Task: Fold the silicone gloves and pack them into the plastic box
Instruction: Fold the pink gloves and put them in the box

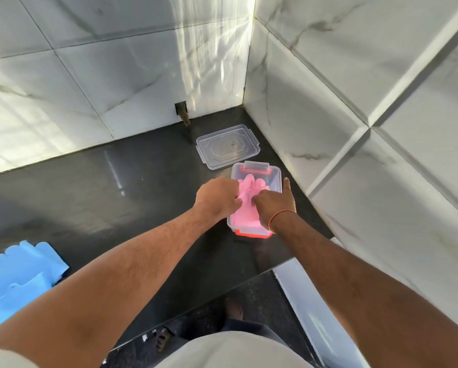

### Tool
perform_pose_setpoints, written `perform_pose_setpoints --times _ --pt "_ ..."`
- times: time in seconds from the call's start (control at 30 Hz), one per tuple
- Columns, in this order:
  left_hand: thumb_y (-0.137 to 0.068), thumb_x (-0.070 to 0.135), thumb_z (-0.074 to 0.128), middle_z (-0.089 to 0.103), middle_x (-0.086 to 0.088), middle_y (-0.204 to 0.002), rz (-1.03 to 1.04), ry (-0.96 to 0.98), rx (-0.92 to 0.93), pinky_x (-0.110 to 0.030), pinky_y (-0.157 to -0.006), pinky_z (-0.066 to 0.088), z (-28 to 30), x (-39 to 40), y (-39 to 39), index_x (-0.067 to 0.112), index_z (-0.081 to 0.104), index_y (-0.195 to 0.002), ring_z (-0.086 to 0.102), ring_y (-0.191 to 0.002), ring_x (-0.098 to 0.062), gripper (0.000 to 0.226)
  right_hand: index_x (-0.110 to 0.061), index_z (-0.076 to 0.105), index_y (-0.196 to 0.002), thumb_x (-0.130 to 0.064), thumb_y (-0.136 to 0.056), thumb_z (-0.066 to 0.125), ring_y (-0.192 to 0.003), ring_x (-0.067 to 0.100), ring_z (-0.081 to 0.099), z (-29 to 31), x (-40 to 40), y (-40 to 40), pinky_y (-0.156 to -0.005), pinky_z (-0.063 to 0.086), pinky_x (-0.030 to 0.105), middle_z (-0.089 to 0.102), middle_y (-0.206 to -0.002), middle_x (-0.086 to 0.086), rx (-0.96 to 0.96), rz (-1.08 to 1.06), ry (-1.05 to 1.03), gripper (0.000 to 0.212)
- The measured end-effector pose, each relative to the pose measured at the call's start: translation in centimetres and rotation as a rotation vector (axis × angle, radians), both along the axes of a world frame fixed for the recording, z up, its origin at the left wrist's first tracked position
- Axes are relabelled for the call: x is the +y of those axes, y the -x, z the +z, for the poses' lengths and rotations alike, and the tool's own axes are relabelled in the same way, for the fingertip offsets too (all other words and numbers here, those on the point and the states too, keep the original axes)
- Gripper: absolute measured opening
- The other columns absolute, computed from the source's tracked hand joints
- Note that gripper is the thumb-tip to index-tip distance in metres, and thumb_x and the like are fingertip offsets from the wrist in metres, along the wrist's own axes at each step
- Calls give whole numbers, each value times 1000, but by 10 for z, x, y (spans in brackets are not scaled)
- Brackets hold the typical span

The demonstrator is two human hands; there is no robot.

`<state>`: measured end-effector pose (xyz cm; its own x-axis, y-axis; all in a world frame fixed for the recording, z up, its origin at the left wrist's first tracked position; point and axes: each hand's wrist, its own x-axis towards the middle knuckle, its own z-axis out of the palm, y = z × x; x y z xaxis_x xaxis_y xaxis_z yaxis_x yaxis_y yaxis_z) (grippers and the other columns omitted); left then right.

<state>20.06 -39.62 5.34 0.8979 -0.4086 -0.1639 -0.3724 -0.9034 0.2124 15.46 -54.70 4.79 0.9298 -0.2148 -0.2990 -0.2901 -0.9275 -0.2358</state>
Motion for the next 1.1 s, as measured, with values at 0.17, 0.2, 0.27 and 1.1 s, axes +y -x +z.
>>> perform_pose_setpoints --times 0.17,0.2,0.27,1.1 --pt "-95 36 68 69 3 -69 151 115 158 -32 -57 52 3 -2 20 21 63 -71 69 -66 -18 29 -24 70 -134 -31 -107 57 -134 31 59 10 -15 -1 -120 40 52 71 -137 1 189 416 345 31" --pt "-94 34 67 72 2 -70 163 146 182 -36 -64 59 5 -2 24 20 64 -71 72 -68 -19 27 -28 70 -137 -34 -107 57 -135 32 59 14 -17 -1 -119 43 47 69 -142 1 196 404 296 33" --pt "-96 32 65 75 0 -72 159 173 208 -39 -76 65 6 -4 30 19 67 -74 74 -70 -19 26 -34 70 -138 -38 -108 56 -137 31 59 13 -24 -2 -122 39 43 67 -146 -2 160 385 213 33" --pt "-109 57 40 36 6 -172 122 109 -313 -56 -120 44 -35 200 55 30 32 -165 29 -162 -27 63 -26 44 -160 -33 -102 60 -159 23 33 23 160 7 -130 18 63 46 -166 -5 -417 560 66 60"
